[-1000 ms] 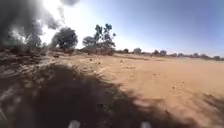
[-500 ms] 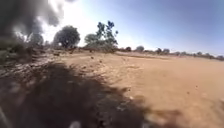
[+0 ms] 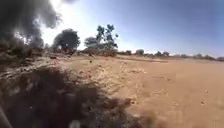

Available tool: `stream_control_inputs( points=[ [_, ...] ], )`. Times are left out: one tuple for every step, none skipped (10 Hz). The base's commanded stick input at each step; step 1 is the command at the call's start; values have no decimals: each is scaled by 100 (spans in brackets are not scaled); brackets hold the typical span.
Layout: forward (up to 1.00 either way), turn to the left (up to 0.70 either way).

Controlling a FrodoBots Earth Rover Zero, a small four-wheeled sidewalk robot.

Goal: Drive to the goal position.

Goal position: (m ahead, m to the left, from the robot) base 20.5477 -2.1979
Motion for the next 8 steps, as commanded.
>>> stream_control_inputs(
  points=[
    [70, 0],
    [70, 0],
    [70, -4],
    [70, -27],
    [70, -27],
    [70, -27],
    [70, -27],
    [70, -27]
  ],
)
